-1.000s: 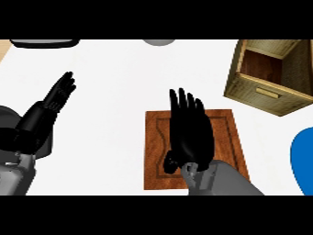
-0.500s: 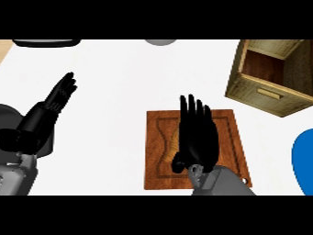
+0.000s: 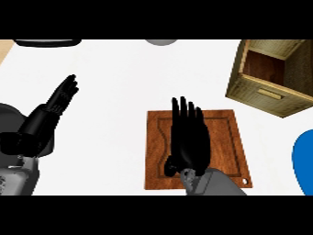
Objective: Pick the croissant from the cutting board and place it in the basket
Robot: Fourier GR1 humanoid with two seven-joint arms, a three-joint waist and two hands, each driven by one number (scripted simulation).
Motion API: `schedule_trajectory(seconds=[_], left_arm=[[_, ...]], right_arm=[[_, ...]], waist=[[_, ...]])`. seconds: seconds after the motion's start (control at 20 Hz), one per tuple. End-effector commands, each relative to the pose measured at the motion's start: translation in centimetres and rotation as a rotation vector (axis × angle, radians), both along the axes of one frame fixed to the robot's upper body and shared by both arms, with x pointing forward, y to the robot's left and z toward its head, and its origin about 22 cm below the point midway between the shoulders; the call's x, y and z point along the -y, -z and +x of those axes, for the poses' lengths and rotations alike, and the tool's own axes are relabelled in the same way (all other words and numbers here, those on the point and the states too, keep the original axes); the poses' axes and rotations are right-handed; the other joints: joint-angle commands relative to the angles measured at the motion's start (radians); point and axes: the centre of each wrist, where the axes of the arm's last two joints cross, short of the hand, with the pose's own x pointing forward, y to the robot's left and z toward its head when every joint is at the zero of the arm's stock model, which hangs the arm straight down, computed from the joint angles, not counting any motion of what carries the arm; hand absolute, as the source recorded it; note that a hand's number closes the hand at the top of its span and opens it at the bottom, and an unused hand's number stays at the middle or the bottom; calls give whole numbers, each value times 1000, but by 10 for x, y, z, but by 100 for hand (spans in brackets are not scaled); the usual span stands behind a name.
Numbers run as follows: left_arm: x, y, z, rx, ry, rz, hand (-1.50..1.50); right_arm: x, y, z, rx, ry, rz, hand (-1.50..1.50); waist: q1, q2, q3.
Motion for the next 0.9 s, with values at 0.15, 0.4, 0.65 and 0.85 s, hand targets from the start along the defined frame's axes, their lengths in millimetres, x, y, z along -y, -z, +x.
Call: schedule_trajectory(seconds=[0.15, 0.4, 0.65, 0.85], left_arm=[[13, -3, 10, -5, 16, 2, 0], [8, 0, 13, -3, 0, -12, 0], [24, -8, -5, 2, -16, -14, 0], [16, 6, 7, 6, 0, 12, 0]], right_arm=[[-2, 10, 17, -59, 96, -65, -150], [-9, 18, -6, -71, 96, -84, -150], [-3, 37, 25, -84, 107, -96, -150], [-4, 65, 10, -103, 110, -100, -150]], waist=[[0, 2, 0], [-4, 1, 0], [6, 1, 0], [1, 2, 0]])
